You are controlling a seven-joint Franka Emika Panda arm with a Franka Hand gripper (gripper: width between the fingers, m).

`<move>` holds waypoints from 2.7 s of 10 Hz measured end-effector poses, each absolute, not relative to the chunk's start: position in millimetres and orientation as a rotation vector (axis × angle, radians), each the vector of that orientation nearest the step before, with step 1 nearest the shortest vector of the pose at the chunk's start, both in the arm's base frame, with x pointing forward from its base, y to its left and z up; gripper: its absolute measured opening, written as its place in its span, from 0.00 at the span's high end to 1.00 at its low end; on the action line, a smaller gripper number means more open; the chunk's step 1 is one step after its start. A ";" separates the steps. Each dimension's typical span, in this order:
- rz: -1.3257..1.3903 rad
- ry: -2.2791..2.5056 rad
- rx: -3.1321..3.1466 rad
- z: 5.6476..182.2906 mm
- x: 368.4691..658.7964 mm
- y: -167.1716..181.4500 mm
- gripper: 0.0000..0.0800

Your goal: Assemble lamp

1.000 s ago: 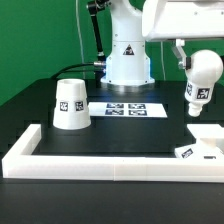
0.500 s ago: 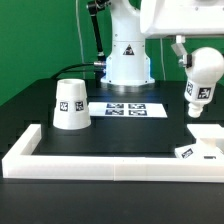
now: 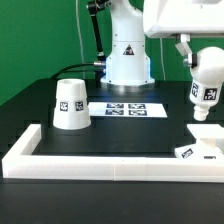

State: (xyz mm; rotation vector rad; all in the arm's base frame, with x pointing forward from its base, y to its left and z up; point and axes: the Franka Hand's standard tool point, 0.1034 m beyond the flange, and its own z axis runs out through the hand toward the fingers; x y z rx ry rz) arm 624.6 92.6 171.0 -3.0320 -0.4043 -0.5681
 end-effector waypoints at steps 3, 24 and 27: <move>-0.608 -0.408 -3.024 169.8 626.6 95.5 0.28; -0.617 -0.435 -3.017 137.3 619.3 106.5 0.28; -0.629 -0.435 -3.016 137.6 618.8 106.1 0.28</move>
Offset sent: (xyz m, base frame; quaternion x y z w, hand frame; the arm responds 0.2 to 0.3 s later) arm 0.0019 0.0053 -0.0025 0.0077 0.0632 0.0135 0.9979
